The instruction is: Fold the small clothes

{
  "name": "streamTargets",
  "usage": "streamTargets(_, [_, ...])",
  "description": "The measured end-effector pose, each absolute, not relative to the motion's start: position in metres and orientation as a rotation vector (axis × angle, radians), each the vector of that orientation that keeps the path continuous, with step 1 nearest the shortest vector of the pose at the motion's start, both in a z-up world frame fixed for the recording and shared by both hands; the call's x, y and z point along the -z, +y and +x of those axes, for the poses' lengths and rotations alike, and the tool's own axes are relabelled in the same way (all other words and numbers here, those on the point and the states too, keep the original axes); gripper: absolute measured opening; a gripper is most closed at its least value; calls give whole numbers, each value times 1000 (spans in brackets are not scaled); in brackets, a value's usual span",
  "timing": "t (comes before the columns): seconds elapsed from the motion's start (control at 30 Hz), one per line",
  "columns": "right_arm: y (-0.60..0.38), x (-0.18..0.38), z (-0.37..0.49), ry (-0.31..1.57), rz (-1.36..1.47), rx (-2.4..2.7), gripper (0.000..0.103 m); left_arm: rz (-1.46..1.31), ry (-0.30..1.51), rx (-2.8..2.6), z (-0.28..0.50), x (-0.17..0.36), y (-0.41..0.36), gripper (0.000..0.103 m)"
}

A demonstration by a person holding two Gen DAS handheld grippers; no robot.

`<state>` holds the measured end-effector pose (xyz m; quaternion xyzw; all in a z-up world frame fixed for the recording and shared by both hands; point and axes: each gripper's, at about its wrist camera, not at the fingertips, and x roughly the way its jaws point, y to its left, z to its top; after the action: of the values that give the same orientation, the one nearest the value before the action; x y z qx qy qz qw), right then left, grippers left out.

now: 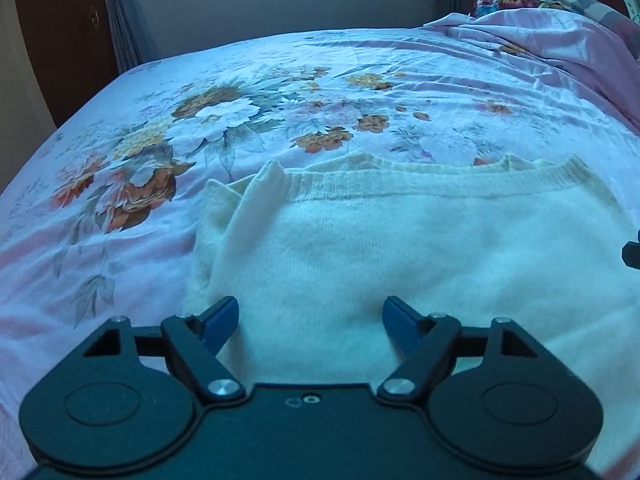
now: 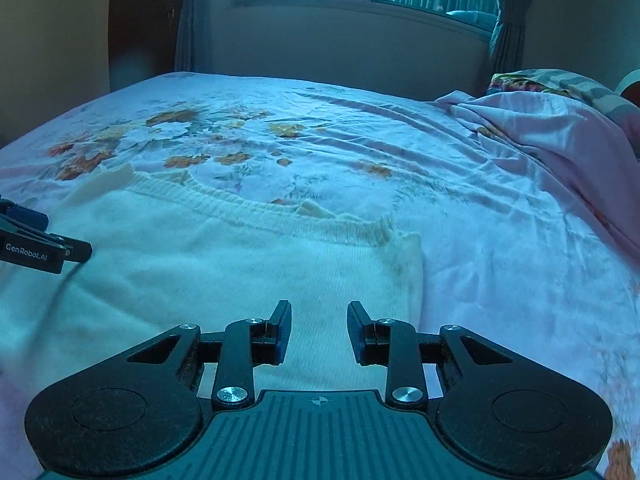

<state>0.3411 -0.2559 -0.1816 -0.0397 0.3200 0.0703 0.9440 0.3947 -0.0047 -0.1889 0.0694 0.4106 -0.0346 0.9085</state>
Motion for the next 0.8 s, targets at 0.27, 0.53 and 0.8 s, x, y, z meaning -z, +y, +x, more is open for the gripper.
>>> streamTargets(0.27, [-272, 202, 436, 704, -89, -52, 30, 101, 862, 39, 472, 197, 6, 85])
streamTargets(0.53, [-286, 225, 461, 742, -111, 46, 30, 30, 851, -4, 489, 212, 22, 98])
streamTargets(0.8, [-266, 196, 398, 679, -84, -1, 30, 95, 842, 24, 442, 195, 14, 87])
